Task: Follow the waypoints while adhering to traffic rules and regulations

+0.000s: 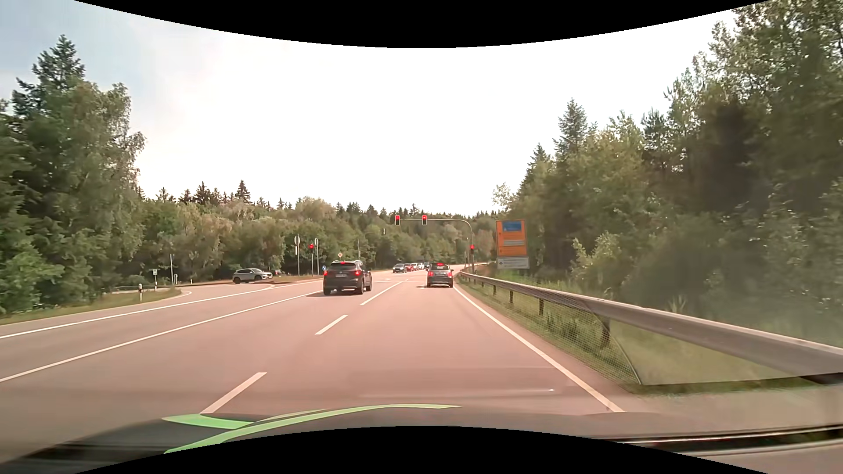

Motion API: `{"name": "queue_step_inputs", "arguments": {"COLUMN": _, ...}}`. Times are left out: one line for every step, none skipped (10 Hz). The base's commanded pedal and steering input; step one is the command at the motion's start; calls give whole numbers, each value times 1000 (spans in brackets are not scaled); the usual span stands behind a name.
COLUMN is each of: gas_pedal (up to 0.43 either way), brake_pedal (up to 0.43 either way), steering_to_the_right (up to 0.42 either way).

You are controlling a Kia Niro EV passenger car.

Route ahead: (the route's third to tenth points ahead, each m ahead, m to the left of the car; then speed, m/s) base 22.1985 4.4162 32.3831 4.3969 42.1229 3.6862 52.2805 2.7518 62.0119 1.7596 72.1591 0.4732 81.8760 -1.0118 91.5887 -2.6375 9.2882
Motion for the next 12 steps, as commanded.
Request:
{"name": "queue_step_inputs", "arguments": {"gas_pedal": 0, "brake_pedal": 201, "steering_to_the_right": 8}}
{"name": "queue_step_inputs", "arguments": {"gas_pedal": 0, "brake_pedal": 201, "steering_to_the_right": 8}}
{"name": "queue_step_inputs", "arguments": {"gas_pedal": 0, "brake_pedal": 201, "steering_to_the_right": 8}}
{"name": "queue_step_inputs", "arguments": {"gas_pedal": 0, "brake_pedal": 201, "steering_to_the_right": 7}}
{"name": "queue_step_inputs", "arguments": {"gas_pedal": 0, "brake_pedal": 201, "steering_to_the_right": 7}}
{"name": "queue_step_inputs", "arguments": {"gas_pedal": 0, "brake_pedal": 201, "steering_to_the_right": 6}}
{"name": "queue_step_inputs", "arguments": {"gas_pedal": 0, "brake_pedal": 201, "steering_to_the_right": 6}}
{"name": "queue_step_inputs", "arguments": {"gas_pedal": 0, "brake_pedal": 201, "steering_to_the_right": 5}}
{"name": "queue_step_inputs", "arguments": {"gas_pedal": 0, "brake_pedal": 201, "steering_to_the_right": 4}}
{"name": "queue_step_inputs", "arguments": {"gas_pedal": 0, "brake_pedal": 207, "steering_to_the_right": 4}}
{"name": "queue_step_inputs", "arguments": {"gas_pedal": 0, "brake_pedal": 207, "steering_to_the_right": 3}}
{"name": "queue_step_inputs", "arguments": {"gas_pedal": 0, "brake_pedal": 213, "steering_to_the_right": 3}}
